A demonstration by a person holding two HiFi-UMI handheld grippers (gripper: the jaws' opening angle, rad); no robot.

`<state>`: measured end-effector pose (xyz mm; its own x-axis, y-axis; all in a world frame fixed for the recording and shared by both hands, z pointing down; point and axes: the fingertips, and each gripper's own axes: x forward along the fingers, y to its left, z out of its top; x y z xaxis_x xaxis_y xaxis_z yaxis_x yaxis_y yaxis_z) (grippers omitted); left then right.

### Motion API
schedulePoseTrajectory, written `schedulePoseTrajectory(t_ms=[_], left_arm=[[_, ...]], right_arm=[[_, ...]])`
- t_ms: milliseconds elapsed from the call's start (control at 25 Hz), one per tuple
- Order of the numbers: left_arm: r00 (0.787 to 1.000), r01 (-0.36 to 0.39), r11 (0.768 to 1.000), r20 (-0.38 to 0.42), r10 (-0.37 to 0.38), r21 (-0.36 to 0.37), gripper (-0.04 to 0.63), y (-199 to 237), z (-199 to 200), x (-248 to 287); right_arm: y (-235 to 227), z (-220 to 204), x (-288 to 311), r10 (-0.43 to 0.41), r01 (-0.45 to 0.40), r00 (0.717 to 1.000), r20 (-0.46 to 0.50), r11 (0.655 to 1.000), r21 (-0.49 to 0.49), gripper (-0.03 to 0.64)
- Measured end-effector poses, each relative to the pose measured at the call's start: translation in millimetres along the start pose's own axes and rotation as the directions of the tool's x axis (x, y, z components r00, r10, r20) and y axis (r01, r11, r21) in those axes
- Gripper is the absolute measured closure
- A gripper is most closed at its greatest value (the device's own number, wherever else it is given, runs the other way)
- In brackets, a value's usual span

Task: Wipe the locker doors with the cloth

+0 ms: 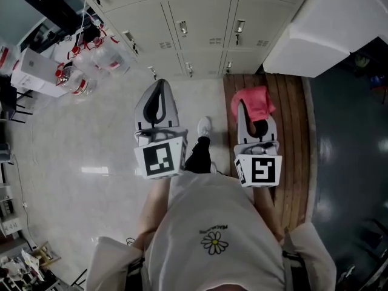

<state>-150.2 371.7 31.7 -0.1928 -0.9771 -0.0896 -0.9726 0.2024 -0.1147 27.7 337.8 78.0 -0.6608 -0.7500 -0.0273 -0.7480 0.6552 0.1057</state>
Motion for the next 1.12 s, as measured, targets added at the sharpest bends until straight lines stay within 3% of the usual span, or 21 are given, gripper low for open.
schedulePoseTrajectory(t_ms=[200, 360, 520, 720, 1000, 1120], left_arm=[[1.0, 0.027, 0.999, 0.008, -0.027, -0.045, 0.578, 5, -8, 63], [0.999, 0.041, 0.994, 0.02, -0.039, -0.097, 0.578, 15, -12, 112], [0.997, 0.068, 0.996, 0.046, -0.066, -0.053, 0.578, 28, -16, 162], [0.994, 0.107, 0.993, 0.041, -0.105, -0.056, 0.578, 36, -32, 218], [0.99, 0.143, 0.989, 0.009, -0.143, -0.035, 0.578, 12, -37, 270], [0.993, 0.119, 0.992, 0.023, -0.118, -0.052, 0.578, 3, -27, 281]], right_arm=[[-24, -6, 53, -0.025, 0.025, 0.999, -0.043, 1.0, 0.017, 0.575], [-47, 6, 101, -0.05, 0.047, 0.997, -0.063, 0.998, -0.049, 0.575], [-62, 14, 153, -0.062, 0.057, 0.996, -0.058, 0.995, -0.08, 0.575], [-75, 9, 202, -0.089, 0.082, 0.994, -0.066, 0.992, -0.098, 0.575], [-103, -2, 240, -0.081, 0.076, 0.993, -0.087, 0.995, -0.062, 0.575], [-118, 0, 252, -0.064, 0.062, 0.996, -0.063, 0.997, -0.042, 0.575]])
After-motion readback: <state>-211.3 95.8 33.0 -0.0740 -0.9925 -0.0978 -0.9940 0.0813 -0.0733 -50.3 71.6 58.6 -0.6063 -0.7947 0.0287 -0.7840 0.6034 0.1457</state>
